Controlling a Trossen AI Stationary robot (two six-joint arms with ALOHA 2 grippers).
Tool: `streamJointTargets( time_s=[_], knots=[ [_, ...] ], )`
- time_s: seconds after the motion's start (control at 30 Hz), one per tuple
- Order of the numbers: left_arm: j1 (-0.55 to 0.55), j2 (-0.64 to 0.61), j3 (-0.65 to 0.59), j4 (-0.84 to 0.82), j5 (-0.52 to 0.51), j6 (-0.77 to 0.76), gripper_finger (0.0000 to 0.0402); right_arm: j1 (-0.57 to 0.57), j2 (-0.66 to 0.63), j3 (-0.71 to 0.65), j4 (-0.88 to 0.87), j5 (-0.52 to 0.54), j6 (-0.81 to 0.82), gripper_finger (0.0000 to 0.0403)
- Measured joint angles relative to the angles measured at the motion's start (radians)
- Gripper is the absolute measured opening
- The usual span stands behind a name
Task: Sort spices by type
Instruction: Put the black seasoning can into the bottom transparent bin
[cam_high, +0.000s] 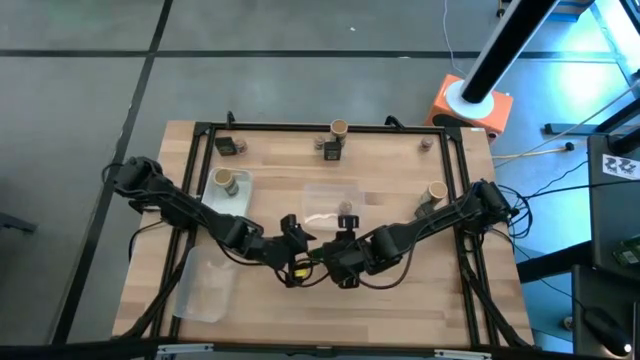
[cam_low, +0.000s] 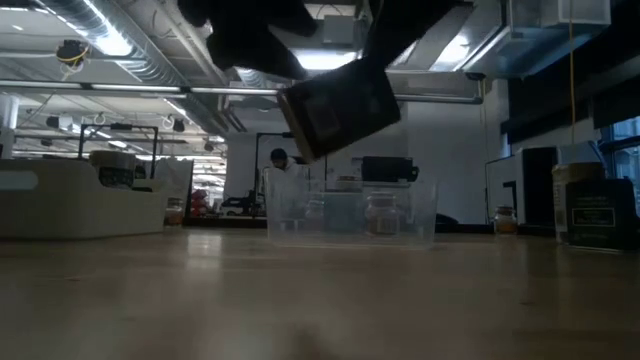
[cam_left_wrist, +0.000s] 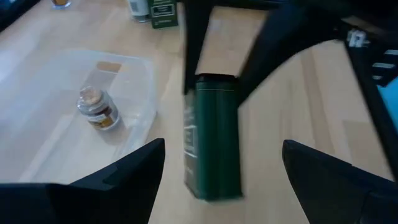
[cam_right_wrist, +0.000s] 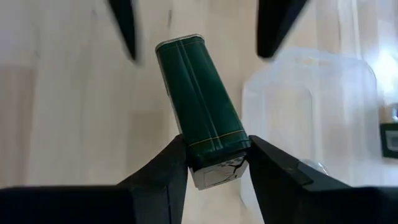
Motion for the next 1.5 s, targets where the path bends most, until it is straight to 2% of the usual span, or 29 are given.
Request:
streamJointTargets(
  time_s=[0.2, 0.67, 0.87, 1.13, 1.23, 1.37, 1.5],
  knots=[
    [0.016, 0.015, 0.003, 0.018, -0.015, -0.03, 0.0308, 0.0, -0.001, 0.0, 0.048, -0.02, 0.0, 0.0145],
    [0.003, 0.037, -0.002, 0.047, -0.015, 0.007, 0.0302, 0.0, -0.001, 0.0, 0.107, -0.017, -0.005, 0.0145],
    [0.008, 0.051, -0.002, 0.026, -0.012, 0.006, 0.0252, -0.001, -0.001, 0.0, 0.115, -0.015, -0.008, 0.0145],
    [0.009, 0.055, -0.002, 0.016, -0.007, 0.023, 0.0145, -0.002, -0.001, 0.0, 0.117, -0.01, -0.007, 0.0146],
    [0.009, 0.055, -0.002, 0.01, -0.01, 0.037, 0.0112, -0.003, -0.001, 0.0, 0.117, -0.013, -0.004, 0.0158],
    [-0.001, 0.055, -0.002, 0.001, -0.005, 0.053, 0.0108, -0.002, -0.008, 0.0, 0.095, -0.061, -0.012, 0.0191],
    [-0.022, 0.053, -0.002, -0.005, -0.014, 0.06, 0.0108, 0.012, -0.038, 0.001, 0.031, -0.103, 0.046, 0.0222]
  ],
)
